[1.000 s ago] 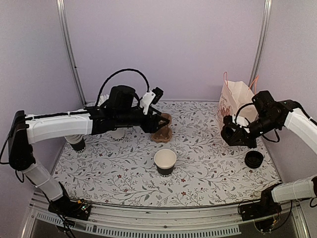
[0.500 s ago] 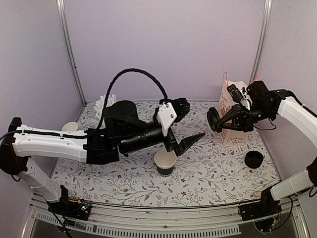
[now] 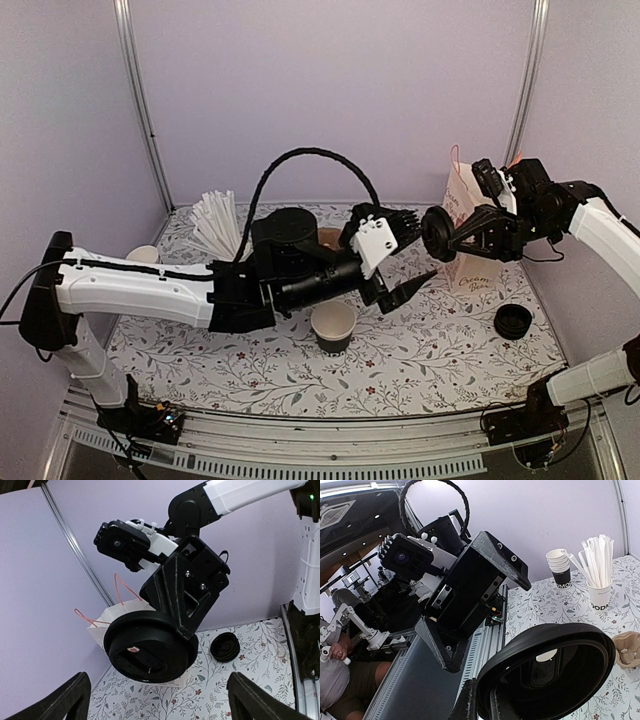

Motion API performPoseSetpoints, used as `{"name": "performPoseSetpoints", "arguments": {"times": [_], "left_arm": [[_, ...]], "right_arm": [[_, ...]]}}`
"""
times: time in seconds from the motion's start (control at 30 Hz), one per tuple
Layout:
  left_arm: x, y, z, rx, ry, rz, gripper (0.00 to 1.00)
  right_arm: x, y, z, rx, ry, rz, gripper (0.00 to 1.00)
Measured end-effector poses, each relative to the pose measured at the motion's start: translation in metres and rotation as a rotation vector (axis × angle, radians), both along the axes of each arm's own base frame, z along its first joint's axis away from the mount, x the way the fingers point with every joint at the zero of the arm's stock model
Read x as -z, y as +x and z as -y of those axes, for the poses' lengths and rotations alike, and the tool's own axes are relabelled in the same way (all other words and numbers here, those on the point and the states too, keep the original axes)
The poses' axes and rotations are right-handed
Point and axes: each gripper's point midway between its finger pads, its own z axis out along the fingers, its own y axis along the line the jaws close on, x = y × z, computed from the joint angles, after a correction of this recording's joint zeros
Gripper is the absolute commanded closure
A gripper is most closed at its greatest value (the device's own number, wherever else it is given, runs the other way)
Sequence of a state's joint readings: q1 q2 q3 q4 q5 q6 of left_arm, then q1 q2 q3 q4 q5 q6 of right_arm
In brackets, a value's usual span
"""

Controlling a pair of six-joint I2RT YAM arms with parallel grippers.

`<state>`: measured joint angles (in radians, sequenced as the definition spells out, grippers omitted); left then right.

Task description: Pack the takeout coffee

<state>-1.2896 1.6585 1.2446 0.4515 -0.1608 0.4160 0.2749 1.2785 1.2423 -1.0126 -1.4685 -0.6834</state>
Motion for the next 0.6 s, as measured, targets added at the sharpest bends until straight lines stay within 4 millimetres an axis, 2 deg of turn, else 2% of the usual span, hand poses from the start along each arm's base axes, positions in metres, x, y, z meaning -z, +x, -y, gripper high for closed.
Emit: {"name": "performPoseSetpoints", "arguments": {"times": [0.2, 0.43, 0.6], "left_arm": [[-0.008, 0.004, 0.014, 0.033, -0.031, -0.018, 0.03], [0.004, 0.008, 0.030, 0.055, -0.022, -0.046, 0.04], [0.011, 0.012, 0.033, 0.049, -0.017, -0.069, 0.05]], "right_arm": [[-0.002, -0.001, 0.000, -0.003, 0.007, -0.006, 0.93], [-0.004, -0.002, 0.000, -0.004, 0.010, -0.003, 0.93], [-0.002, -0.002, 0.000, -0.005, 0.010, -0.008, 0.93]]}}
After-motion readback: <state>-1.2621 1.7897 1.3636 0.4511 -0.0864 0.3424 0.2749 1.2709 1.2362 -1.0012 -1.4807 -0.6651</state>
